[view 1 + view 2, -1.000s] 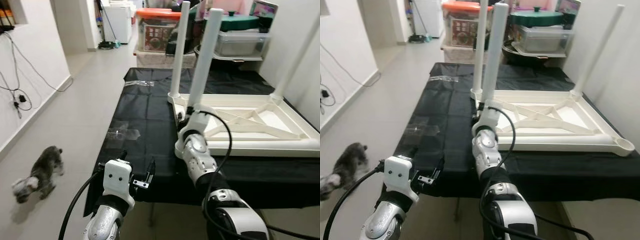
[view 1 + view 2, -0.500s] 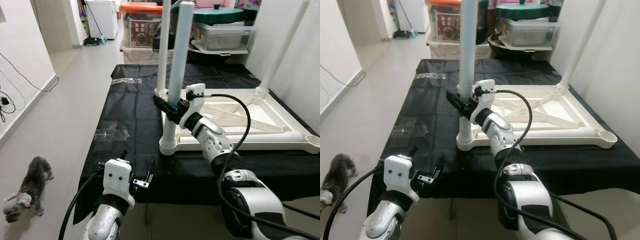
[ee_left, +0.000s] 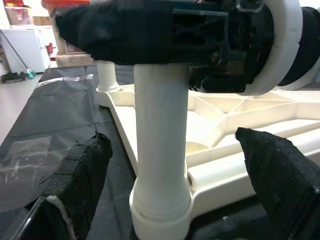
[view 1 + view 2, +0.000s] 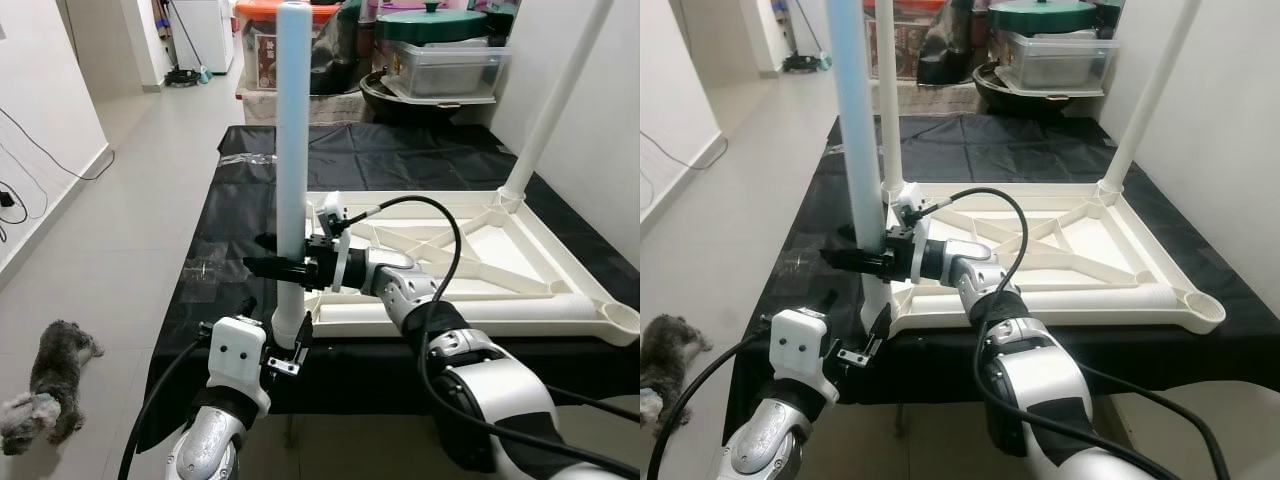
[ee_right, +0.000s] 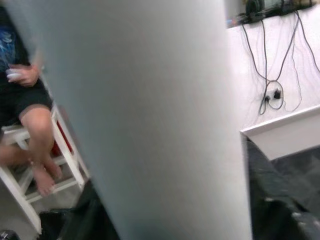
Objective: Building children table
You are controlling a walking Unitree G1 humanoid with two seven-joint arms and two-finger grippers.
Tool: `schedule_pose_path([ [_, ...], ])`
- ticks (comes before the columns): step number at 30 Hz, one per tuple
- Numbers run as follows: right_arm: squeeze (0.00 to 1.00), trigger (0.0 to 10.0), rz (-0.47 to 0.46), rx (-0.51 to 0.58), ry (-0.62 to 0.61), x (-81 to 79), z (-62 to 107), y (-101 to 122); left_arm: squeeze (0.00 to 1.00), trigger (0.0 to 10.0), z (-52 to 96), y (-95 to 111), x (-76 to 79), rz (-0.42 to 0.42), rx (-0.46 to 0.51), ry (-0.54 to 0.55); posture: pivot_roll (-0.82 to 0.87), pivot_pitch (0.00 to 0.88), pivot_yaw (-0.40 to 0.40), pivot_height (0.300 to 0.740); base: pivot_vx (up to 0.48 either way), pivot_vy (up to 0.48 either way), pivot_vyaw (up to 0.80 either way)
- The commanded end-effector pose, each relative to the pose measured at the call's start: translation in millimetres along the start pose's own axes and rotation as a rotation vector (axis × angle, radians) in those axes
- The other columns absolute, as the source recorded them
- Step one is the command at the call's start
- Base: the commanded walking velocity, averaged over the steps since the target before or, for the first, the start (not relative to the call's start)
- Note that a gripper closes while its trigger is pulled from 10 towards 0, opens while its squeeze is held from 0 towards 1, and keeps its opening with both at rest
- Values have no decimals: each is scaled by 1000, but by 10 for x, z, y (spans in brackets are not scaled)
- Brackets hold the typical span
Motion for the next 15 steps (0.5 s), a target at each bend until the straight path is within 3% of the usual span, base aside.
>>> schedule_pose_path([
  [1,0,0,-21,20,14,-49,-124,17,0,10000,2,-44,-2,-12,-14,-4,30,0,-50,740,0,0,0],
  [3,0,0,20,56,-138,68,-145,37,0,10000,6,-47,3,-12,-15,-5,30,0,-50,740,0,0,0],
  [4,0,0,20,56,-138,68,-145,37,0,10000,6,-47,3,-12,-15,-5,30,0,-50,740,0,0,0],
  [5,0,0,43,55,-382,278,-80,9,0,10000,3,-46,8,-11,-15,-6,24,0,-48,740,0,0,0],
  [7,0,0,47,52,-433,323,-55,1,0,10000,3,-46,9,-10,-15,-6,24,0,-48,740,0,0,0],
  [9,0,0,99,14,-687,534,155,-69,0,10000,2,-47,9,-9,-15,-5,24,0,-48,740,0,0,0],
  [11,0,0,115,4,-751,583,218,-84,0,10000,2,-47,9,-8,-15,-4,24,0,-48,740,0,0,0],
  [12,0,0,93,62,-1084,798,613,-65,0,10000,8,-54,9,-8,-16,-4,12,0,-46,740,0,0,0],
  [14,0,0,43,130,-1291,878,892,-69,0,10000,11,-63,18,-7,-19,-7,12,0,-46,740,0,0,0],
  [15,0,0,43,130,-1291,878,892,-69,0,10000,11,-63,18,-7,-19,-7,12,0,-46,740,0,0,0],
])
Point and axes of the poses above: a point about 5 cm out from each wrist's last joint towards the gripper, its own z axis pointing back from the gripper into the wrist, its own y axis along the axis of the wrist's last joint, x = y × z, the point moved 4 cm from there along -z, pointing out of the wrist towards the gripper, and after that the axes turned 3 degrees about -z, right-handed, at the moved point
